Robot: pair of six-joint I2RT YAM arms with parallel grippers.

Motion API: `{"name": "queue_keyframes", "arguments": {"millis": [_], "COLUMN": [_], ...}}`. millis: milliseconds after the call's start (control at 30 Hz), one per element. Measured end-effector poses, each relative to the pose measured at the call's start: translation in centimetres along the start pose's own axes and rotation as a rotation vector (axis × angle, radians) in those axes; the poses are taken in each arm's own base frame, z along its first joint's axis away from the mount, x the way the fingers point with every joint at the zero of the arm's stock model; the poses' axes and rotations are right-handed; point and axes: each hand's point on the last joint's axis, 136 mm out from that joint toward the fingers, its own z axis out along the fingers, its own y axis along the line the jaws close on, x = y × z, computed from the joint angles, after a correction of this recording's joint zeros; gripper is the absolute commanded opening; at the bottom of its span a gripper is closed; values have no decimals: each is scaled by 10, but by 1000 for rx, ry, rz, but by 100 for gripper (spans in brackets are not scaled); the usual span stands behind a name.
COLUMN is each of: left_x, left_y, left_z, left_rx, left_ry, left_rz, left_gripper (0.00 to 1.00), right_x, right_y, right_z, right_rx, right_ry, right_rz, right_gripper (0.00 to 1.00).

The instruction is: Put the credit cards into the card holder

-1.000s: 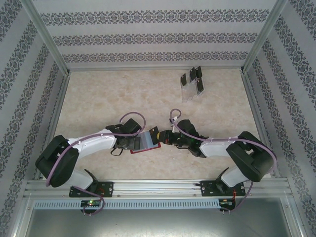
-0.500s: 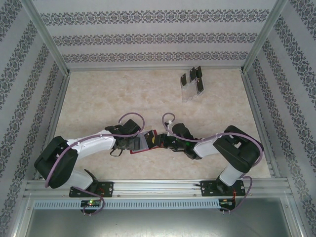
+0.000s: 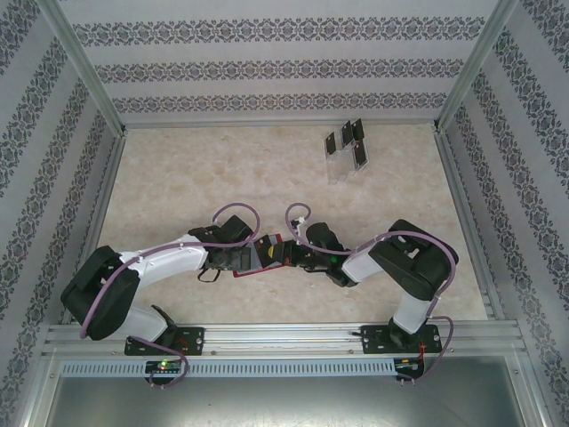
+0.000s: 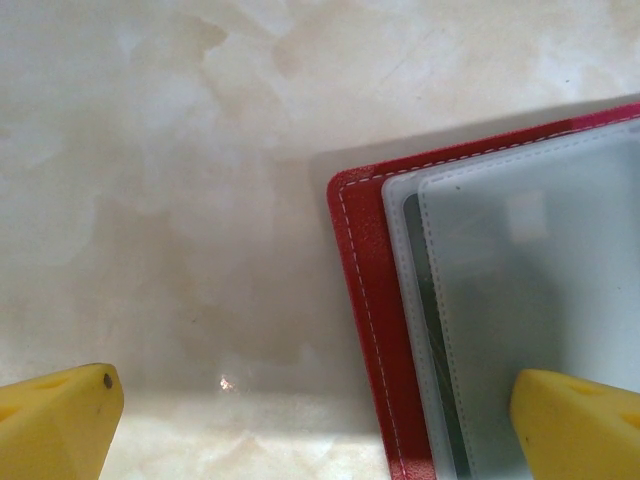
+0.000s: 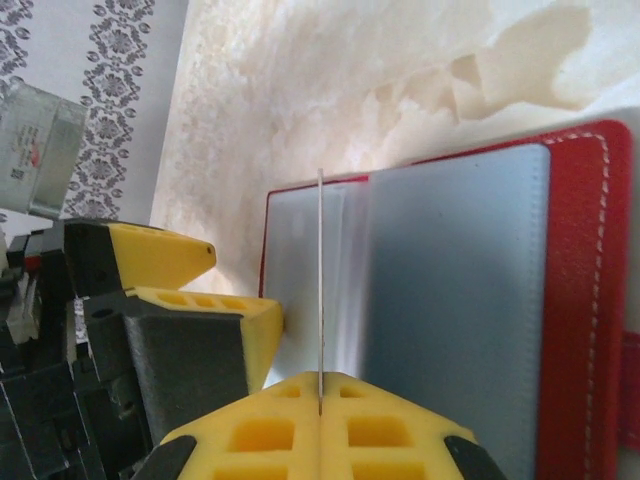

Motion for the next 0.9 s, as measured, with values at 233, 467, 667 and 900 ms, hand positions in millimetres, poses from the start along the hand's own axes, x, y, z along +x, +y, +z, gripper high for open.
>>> {"name": "queue_keyframes", "arguments": {"millis": [233, 467, 667, 900], "left_x": [0, 1, 1, 1], "left_y": [0, 0, 1, 1], "left_z": [0, 0, 0, 0], "left_rx": [0, 4, 4, 3], "left_ry": [-1, -5, -4, -4], "left_rz": [-4, -6, -9, -9], "left_gripper": [100, 100, 100, 100], "right_x": [0, 0, 1, 0], "right_y": [-5, -10, -13, -13], "right_z": [7, 10, 13, 15], "right_rx": [-1, -2, -7, -20], "right_ry": [-1, -5, -9, -20], "right_rz": [25, 53, 73, 107], "right_gripper": [0, 0, 0, 0]}}
